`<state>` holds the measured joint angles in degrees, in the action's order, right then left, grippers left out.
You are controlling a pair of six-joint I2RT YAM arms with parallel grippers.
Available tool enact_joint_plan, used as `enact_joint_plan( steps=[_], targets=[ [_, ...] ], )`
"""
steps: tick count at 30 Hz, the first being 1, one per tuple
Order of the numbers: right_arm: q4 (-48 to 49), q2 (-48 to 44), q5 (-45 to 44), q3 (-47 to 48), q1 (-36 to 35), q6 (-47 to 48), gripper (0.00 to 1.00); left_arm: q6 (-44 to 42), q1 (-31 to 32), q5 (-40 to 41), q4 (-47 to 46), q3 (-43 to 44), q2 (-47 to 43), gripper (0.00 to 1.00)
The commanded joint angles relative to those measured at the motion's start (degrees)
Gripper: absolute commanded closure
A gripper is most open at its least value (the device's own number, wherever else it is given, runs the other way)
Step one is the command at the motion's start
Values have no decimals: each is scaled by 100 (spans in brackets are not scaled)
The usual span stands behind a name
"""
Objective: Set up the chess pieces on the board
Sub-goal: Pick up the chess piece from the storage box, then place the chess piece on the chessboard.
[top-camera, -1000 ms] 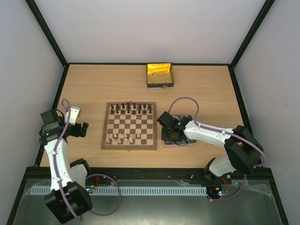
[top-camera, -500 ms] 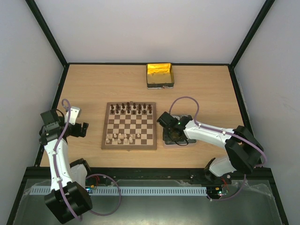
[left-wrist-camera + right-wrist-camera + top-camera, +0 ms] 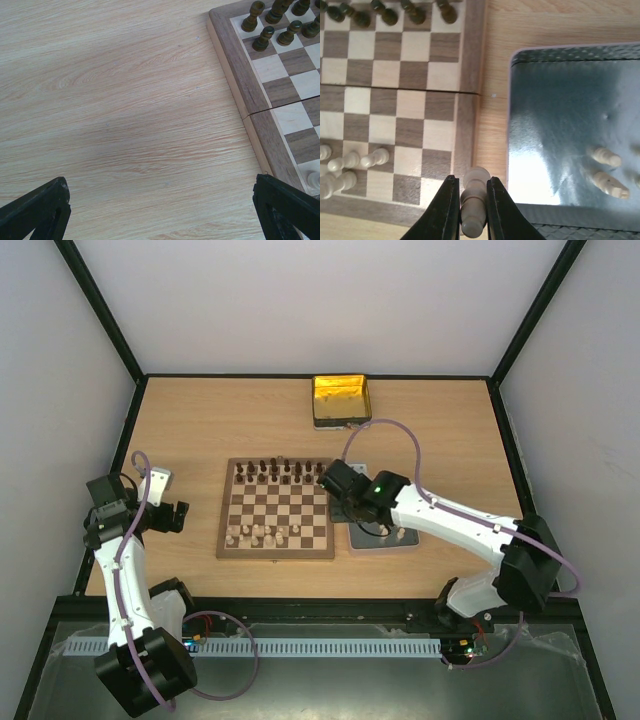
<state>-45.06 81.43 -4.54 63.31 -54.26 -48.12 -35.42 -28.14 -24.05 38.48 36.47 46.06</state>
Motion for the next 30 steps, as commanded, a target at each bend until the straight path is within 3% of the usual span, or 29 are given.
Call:
enact_joint_plan(
  steps=[1,15,30],
  targets=[
    [-189,299,-25,239,-361,-156,90,-26,13,-82,39,-52,-19,1],
    [444,1489,360,793,-1209,-314,90,-9,10,-74,45,-56,-44,1],
    [580,2095,454,1116,-1333,-253,90,-18,10,-69,41,-56,-23,1]
  ],
)
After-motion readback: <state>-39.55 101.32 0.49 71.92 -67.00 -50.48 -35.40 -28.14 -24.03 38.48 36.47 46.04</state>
